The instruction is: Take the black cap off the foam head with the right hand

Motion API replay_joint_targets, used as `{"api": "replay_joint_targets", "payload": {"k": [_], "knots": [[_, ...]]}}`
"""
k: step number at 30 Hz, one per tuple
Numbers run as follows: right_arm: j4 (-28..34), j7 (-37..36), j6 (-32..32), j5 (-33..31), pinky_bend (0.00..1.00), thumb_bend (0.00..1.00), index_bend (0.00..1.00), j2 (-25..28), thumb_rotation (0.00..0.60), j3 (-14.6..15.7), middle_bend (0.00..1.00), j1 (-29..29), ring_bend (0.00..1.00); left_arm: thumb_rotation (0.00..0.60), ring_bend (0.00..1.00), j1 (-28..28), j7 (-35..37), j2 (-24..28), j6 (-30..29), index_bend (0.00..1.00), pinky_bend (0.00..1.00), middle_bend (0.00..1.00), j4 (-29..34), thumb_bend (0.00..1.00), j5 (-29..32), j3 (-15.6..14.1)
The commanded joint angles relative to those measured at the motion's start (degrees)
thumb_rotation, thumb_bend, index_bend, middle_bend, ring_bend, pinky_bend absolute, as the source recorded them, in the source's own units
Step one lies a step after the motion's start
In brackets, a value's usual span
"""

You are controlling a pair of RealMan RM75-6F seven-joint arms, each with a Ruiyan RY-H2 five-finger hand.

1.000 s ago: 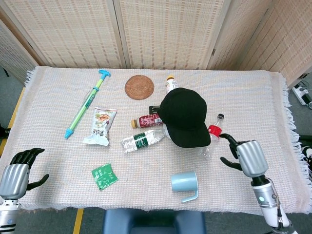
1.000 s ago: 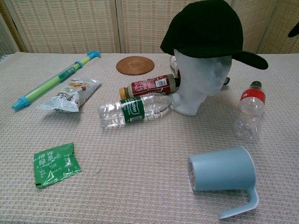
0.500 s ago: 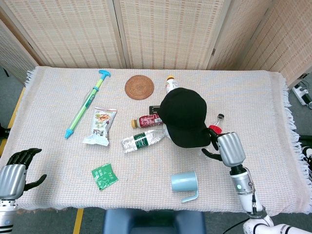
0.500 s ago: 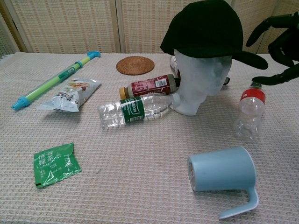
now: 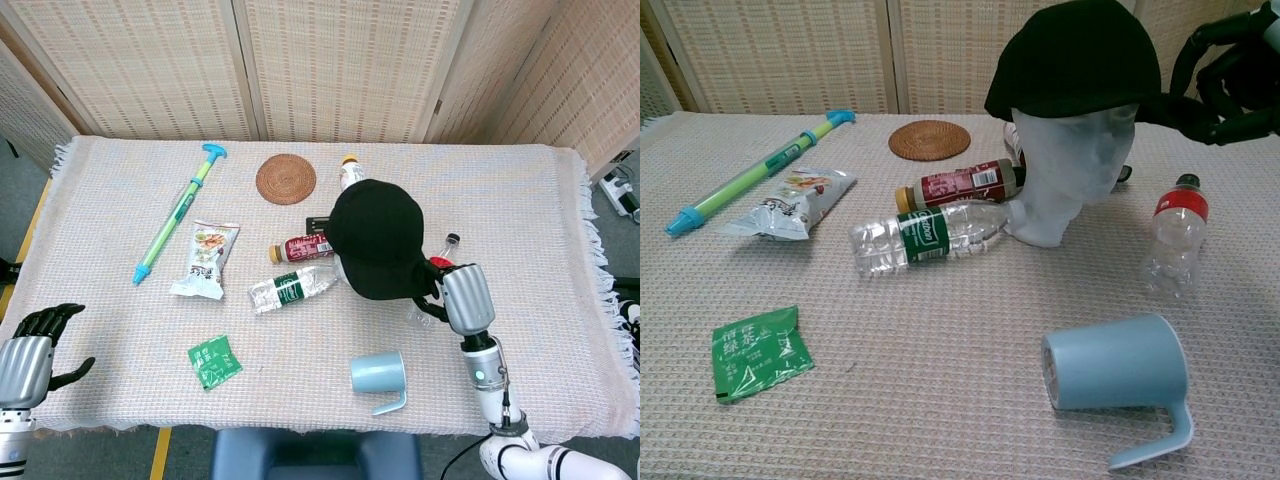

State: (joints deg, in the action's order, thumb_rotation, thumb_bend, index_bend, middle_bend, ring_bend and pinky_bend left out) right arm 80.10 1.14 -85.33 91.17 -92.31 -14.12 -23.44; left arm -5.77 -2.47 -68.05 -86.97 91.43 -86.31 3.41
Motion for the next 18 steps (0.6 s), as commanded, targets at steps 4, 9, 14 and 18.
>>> {"api": "replay_joint_targets", "payload": {"k": [4,9,14,18], "knots": [[-2.38,-1.67,-1.65,-0.96,1.0,0.54,0.85,-2.01,0.6,-2.12,0.91,-1.25,0.92,0.6,0.23,-0.12,0.1,-0.08,0.04,0.25,0.24,0.27,-0.12,0.22,-0.01,0.12],[-4.06,-1.69,-1.89,-2.5,1.0,0.56,0.87,-3.19,0.6,-4.67,0.92,-3.11,0.93,0.6,0.23,-0.28,0.21,-0.14,0.27,0.25,0.24,0.27,-0.2,0.22,0.05,0.19],[-4.97,-1.42,-1.74,-3.3,1.0,0.57,0.87,-3.7,0.6,-6.06,0.92,-4.35,0.93,0.6,0.23,-0.4,0.18,-0.21,0.33,0.25,0.24,0.27,-0.23,0.22,-0.06,0.2],[-6.32,-0.96,-0.88,-5.19,1.0,0.58,0.88,-4.38,0.6,-9.25,0.93,-7.06,0.93,0.6,0.23,-0.47,0.18,-0.19,0.3,0.25,0.24,0.27,-0.21,0.22,-0.08,0.29]]}}
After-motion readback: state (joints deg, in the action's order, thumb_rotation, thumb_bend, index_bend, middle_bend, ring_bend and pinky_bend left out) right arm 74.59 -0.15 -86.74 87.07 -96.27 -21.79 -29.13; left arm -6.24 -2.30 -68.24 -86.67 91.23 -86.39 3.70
